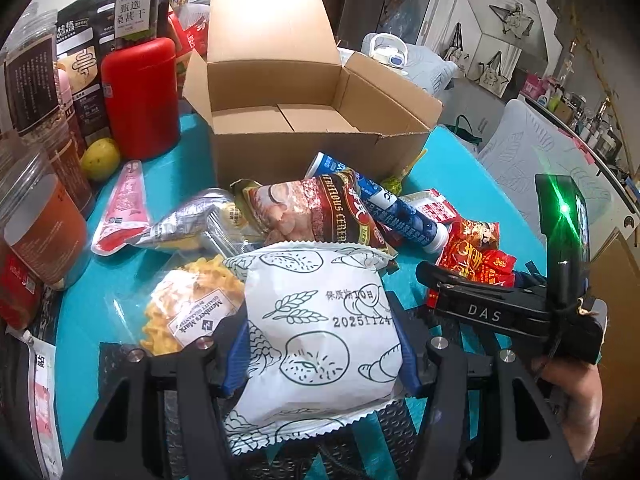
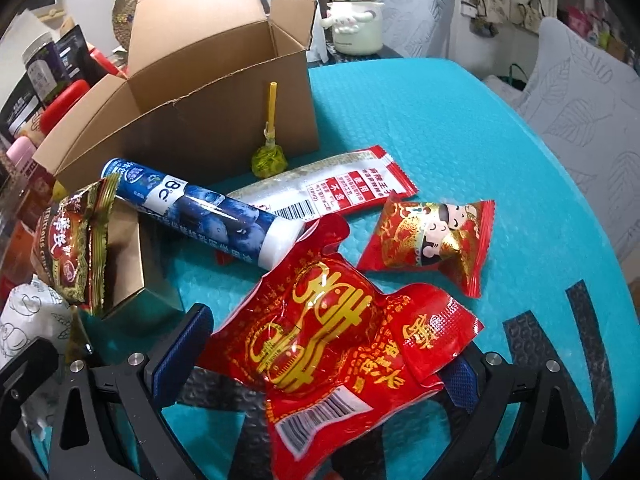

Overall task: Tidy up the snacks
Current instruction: 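Lift the white packet with the left gripper while the right gripper carries the red packet toward the box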

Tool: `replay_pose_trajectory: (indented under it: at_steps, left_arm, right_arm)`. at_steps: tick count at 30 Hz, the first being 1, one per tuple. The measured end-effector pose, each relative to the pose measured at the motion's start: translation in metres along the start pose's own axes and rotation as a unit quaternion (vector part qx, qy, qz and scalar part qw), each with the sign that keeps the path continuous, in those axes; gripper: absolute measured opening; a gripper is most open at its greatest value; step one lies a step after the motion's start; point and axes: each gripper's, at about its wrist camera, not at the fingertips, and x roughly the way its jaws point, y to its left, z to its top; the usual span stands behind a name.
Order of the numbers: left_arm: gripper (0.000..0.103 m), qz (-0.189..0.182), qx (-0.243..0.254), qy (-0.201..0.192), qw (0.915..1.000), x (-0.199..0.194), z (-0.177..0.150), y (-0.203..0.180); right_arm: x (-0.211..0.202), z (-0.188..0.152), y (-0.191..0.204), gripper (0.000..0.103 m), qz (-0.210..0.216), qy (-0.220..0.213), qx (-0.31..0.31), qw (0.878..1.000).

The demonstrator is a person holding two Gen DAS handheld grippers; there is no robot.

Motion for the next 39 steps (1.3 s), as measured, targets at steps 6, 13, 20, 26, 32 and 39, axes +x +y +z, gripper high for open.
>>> replay_pose_trajectory:
  at_steps: [6,13,20,26,32,39]
  left_arm:
    - [0.059,0.001,-0.003,0.002,1.0,0.002,-0.002,0.001]
    - [0.059,-0.006,-0.005,0.007,0.9999,0.001,-0.006,-0.002]
    - [0.059,-0.011,-0.003,0.006,0.9999,-0.007,-0.015,-0.009]
    - [0.059,-0.007,-0.001,-0.006,1.0,-0.024,-0.022,-0.013]
    - [0.059,-0.002,0.007,-0.023,0.9997,-0.045,-0.021,-0.019]
    - [0.059,0.002,0.017,-0.051,0.9985,-0.07,-0.007,-0.027]
  right_arm:
    - [-0.011,-0.007,-0.002,0.065,0.004,-0.022,-0.008,1.0]
    - [-0.026,-0.017,-0.01,0.051,0.043,-0.034,-0.006,0.998]
    - [-0.039,-0.031,-0.005,0.039,0.064,-0.04,-0.022,0.997]
    - [-0.054,-0.041,-0.001,0.039,0.079,-0.048,-0.034,0.995]
    - [-0.076,-0.047,0.005,0.039,0.102,-0.06,-0.039,0.992]
    - [-0.103,-0.042,0.012,0.039,0.131,-0.078,-0.049,0.987]
